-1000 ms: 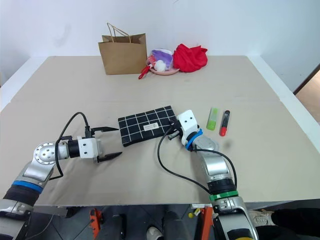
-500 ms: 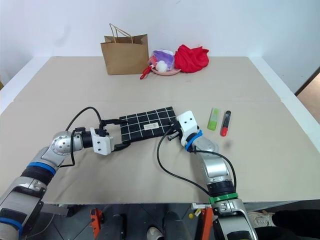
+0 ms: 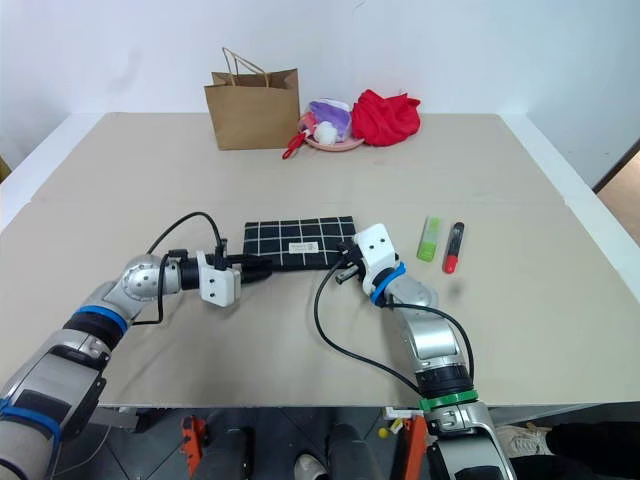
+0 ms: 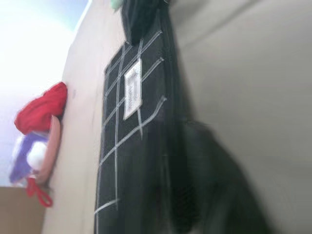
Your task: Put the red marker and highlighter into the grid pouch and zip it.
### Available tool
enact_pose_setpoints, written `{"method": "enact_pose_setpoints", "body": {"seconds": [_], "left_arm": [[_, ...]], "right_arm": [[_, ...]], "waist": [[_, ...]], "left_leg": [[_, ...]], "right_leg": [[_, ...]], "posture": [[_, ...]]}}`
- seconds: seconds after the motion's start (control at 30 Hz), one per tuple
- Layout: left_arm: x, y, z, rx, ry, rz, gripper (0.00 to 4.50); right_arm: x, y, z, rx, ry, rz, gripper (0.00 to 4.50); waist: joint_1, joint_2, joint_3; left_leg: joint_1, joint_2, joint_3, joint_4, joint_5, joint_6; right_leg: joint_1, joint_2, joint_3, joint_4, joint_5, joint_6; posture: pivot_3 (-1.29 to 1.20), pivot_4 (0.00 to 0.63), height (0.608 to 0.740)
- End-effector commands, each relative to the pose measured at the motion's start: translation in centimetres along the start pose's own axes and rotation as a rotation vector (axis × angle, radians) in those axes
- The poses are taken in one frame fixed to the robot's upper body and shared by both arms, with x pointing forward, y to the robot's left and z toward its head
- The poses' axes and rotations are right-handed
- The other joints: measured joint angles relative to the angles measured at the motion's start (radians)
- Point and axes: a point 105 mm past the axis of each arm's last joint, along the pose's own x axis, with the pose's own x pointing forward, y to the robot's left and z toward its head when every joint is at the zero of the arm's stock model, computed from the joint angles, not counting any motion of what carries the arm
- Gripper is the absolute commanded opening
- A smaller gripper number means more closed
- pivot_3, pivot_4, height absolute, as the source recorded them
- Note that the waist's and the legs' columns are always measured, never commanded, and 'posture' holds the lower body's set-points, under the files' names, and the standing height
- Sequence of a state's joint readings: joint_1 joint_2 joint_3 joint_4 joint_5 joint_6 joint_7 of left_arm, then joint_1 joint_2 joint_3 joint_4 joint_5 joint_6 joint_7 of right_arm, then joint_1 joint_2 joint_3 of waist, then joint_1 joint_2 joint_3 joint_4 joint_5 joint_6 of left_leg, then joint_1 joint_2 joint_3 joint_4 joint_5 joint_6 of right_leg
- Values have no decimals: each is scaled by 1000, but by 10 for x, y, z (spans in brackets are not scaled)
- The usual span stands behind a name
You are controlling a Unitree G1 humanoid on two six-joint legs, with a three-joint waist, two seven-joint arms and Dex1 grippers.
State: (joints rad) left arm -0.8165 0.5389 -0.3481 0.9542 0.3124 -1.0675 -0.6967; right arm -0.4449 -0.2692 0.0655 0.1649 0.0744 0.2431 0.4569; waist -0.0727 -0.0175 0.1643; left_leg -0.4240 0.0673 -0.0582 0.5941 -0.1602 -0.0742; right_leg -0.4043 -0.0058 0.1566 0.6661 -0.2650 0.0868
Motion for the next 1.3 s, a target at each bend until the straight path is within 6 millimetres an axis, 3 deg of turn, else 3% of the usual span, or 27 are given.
{"method": "enact_pose_setpoints", "body": {"seconds": [0.03,0.3,0.53,0.6,0.7,0.87,1.03,1.3], "left_arm": [[-2,-14,-8,-24,34,-58,21],[-5,1,-3,-83,-11,7,21],[-5,2,18,-275,-97,-4,21],[-5,0,24,-340,-90,2,0],[-5,1,29,-454,-53,46,0],[-6,10,33,-578,-19,132,0],[-7,22,46,-616,-60,181,0],[-6,19,53,-616,-81,174,0]], "right_arm": [[-2,0,15,-18,-51,2,0],[-5,-1,17,-25,-65,-4,0],[-18,-4,47,-90,-164,5,0],[-30,-10,58,-90,-188,-14,665],[-50,-22,68,-92,-189,-59,2051],[-83,-39,64,-50,-145,-136,4395],[-100,-34,32,0,-36,-128,4395],[-76,-19,29,64,-53,-83,4395]], "waist": [[0,1,0],[-1,1,0],[-2,1,0],[-2,2,1],[-2,2,1],[-1,2,1],[-2,2,1],[-11,2,1]], "left_leg": [[0,0,0,0,0,0],[0,0,0,0,1,0],[-3,0,0,-4,0,1],[-3,0,-1,-5,0,1],[-4,0,-2,-5,0,2],[-3,0,-4,-4,0,2],[-3,0,-4,-2,0,1],[-1,0,-4,-1,0,2]], "right_leg": [[0,0,0,0,0,0],[0,0,0,0,0,0],[-3,0,0,0,-3,0],[-4,0,-1,0,-4,-1],[-3,0,-1,0,-4,-1],[-2,0,-3,0,-5,-2],[-1,0,-3,0,-4,-2],[-1,0,-2,0,-2,-2]], "posture": [[0,150,740],[0,150,740],[0,150,740],[0,150,740],[0,150,740],[0,150,740],[0,150,740],[0,150,740]]}}
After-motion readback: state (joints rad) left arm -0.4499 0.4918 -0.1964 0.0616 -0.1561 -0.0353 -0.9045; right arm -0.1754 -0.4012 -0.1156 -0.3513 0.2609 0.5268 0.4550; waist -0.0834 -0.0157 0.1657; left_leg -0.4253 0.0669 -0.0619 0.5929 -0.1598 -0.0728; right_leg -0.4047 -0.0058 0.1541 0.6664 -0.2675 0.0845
